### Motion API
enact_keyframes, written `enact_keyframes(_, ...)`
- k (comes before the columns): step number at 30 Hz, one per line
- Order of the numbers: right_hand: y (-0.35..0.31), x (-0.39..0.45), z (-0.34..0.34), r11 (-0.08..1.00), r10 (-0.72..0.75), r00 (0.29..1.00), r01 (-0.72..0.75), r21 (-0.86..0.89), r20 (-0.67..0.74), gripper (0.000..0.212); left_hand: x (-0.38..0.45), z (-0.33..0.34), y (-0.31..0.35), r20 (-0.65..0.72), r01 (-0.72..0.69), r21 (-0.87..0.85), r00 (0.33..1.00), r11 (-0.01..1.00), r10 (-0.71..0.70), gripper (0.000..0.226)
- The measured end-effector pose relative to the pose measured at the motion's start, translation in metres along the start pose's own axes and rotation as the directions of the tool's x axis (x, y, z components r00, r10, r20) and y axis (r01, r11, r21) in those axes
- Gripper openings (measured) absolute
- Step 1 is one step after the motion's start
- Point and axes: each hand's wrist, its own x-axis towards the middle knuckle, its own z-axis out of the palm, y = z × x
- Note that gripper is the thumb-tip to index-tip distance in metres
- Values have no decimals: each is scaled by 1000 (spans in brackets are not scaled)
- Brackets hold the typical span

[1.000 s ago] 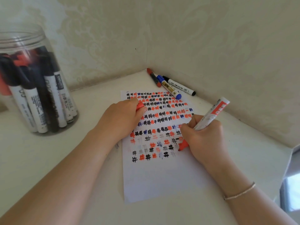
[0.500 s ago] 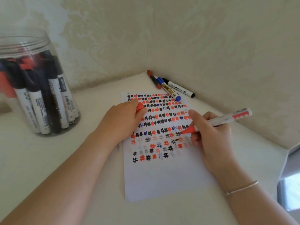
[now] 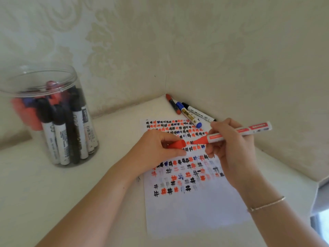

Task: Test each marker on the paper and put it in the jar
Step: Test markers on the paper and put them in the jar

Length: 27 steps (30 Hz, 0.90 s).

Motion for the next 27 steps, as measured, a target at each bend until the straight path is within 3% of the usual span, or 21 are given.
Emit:
enact_keyframes(10,13,7,17,970,-1,998,17,-241,64,29,0,1,3,27,-60,-101,998,993,63,18)
enact_keyframes(14,6,15,19,971,141,967,-95,-217,210,24,0,0,3,-17,-123,-166,992,978,122,22)
enact_keyframes(18,-9,27,17,956,283,876,-226,-187,390,14,-1,-3,6,-23,-143,-279,990,949,142,16)
enact_keyframes(20,-17,31,18,941,335,841,-274,-199,425,28,0,-4,4,-5,-110,-404,993,908,118,15)
enact_keyframes(22,-24,36,18,927,366,859,-304,-218,357,38,3,-5,2,-11,-59,-492,998,868,62,18)
enact_keyframes(25,-29,45,23,913,186,968,-107,-394,167,16,9,-5,2,-56,40,-464,996,885,-74,36)
enact_keyframes(27,-28,47,29,716,11,987,103,-690,158,8,10,-4,2,-92,69,-451,988,890,-123,40)
